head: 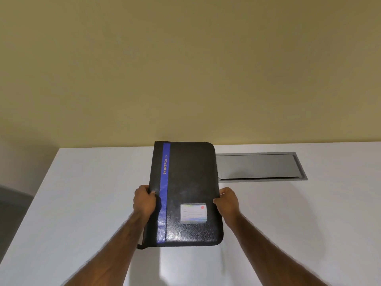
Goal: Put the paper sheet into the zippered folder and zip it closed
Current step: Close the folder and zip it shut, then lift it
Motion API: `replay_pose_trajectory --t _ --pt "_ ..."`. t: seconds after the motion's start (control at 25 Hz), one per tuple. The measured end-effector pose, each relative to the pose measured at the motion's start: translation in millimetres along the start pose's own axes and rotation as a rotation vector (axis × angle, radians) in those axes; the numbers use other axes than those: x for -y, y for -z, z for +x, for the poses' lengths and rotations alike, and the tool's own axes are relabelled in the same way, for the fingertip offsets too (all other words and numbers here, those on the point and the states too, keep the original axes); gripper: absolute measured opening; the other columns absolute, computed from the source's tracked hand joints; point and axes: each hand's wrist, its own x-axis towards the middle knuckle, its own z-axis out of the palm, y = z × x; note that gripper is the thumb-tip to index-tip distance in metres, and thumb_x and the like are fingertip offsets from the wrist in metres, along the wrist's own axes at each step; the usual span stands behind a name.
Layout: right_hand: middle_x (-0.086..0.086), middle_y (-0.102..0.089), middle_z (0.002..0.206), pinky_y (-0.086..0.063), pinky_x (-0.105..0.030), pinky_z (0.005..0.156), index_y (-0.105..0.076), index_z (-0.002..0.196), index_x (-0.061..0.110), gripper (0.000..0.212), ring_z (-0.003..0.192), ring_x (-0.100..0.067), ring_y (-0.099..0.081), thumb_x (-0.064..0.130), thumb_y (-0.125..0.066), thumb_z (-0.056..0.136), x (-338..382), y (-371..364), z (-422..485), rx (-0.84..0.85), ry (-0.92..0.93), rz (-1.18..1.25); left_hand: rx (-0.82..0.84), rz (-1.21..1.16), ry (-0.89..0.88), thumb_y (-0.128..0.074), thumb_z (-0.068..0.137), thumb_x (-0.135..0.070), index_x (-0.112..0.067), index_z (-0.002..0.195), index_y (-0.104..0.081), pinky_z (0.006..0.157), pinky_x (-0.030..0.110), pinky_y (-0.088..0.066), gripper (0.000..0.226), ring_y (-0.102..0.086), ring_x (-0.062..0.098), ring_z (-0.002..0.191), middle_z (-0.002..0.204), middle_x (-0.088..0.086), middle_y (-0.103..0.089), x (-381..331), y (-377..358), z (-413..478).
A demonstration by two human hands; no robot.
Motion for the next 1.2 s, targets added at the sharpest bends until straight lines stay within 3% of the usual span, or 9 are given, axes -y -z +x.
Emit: replay_pose_trajectory --t 0.12,0.2,0.36,0.48,0.6,0.68,0.84,1.08,1.2 --pt "0.004 -0.062 0.081 -0.053 -0.023 0.059 -0.057 0.079 0.021 0.018 0.074 -0.018 -0.064 0.010 -0.063 0.091 6 -4 2 0.031 0.020 -0.015 0.017 0.059 0.005 -0.055 0.096 -0.007 -0.003 0.109 -0.067 0.090 0.050 -0.056 0.018 -0.068 0.034 0.094 0.104 0.016 -0.072 2 2 11" --pt "0.005 -0.061 0.081 -0.049 -0.017 0.057 -0.054 0.077 0.023 0.022 0.074 -0.018 -0.063 0.012 -0.062 0.095 8 -3 5 0.041 0.006 0.008 0.027 0.077 0.009 -0.055 0.096 -0.007 -0.002 0.110 -0.066 0.091 0.050 -0.055 0.019 -0.068 0.034 0.095 0.106 0.017 -0.071 1 0 14" --pt "0.006 -0.059 0.080 -0.052 -0.021 0.064 -0.053 0.074 0.025 0.027 0.075 -0.018 -0.062 0.010 -0.062 0.096 12 -2 12 0.052 -0.025 0.031 0.020 0.101 0.011 -0.055 0.098 -0.007 -0.001 0.113 -0.067 0.090 0.046 -0.055 0.020 -0.067 0.034 0.098 0.111 0.017 -0.071 2 -2 16" --pt "0.003 -0.062 0.084 -0.059 -0.031 0.075 -0.055 0.075 0.023 0.025 0.082 -0.021 -0.065 0.010 -0.062 0.096 12 -5 16 0.067 -0.029 0.033 0.022 0.098 0.013 -0.056 0.099 -0.009 -0.001 0.113 -0.067 0.084 0.039 -0.052 0.020 -0.064 0.027 0.091 0.112 0.017 -0.071 0 -1 20" --pt "-0.005 -0.068 0.098 -0.061 -0.038 0.087 -0.062 0.092 0.013 0.006 0.092 -0.025 -0.068 0.011 -0.061 0.097 10 -10 19 0.063 -0.031 0.038 0.039 0.112 0.012 -0.058 0.099 -0.012 -0.002 0.113 -0.069 0.086 0.039 -0.054 0.020 -0.065 0.025 0.090 0.111 0.015 -0.072 2 1 24" --pt "-0.006 -0.068 0.104 -0.060 -0.040 0.091 -0.063 0.100 0.011 0.005 0.094 -0.025 -0.068 0.012 -0.059 0.098 8 -13 19 0.058 -0.034 0.032 0.042 0.126 -0.006 -0.059 0.098 -0.012 -0.003 0.111 -0.070 0.082 0.035 -0.053 0.020 -0.064 0.022 0.086 0.109 0.014 -0.074 5 2 25" --pt "-0.004 -0.068 0.107 -0.059 -0.035 0.090 -0.061 0.103 0.014 0.006 0.092 -0.021 -0.066 0.016 -0.058 0.098 5 -18 18 0.021 -0.043 -0.001 0.011 0.177 -0.076 -0.059 0.095 -0.006 -0.002 0.107 -0.072 0.077 0.033 -0.051 0.018 -0.064 0.025 0.082 0.104 0.016 -0.075 0 2 17" --pt "-0.002 -0.069 0.108 -0.050 -0.022 0.073 -0.056 0.096 0.023 0.004 0.076 -0.012 -0.057 0.024 -0.058 0.098 4 -22 16 -0.010 -0.036 -0.043 -0.028 0.182 -0.091 -0.057 0.097 -0.007 -0.003 0.115 -0.068 0.090 0.046 -0.055 0.022 -0.067 0.034 0.098 0.110 0.016 -0.069 -2 -6 4" --pt "-0.004 -0.068 0.111 -0.053 -0.025 0.078 -0.057 0.101 0.020 0.006 0.081 -0.014 -0.059 0.024 -0.059 0.098 5 -20 17 0.000 -0.054 -0.071 -0.017 0.210 -0.093 -0.055 0.099 -0.011 -0.006 0.120 -0.064 0.095 0.047 -0.053 0.023 -0.064 0.033 0.103 0.117 0.015 -0.061 -6 -5 3"
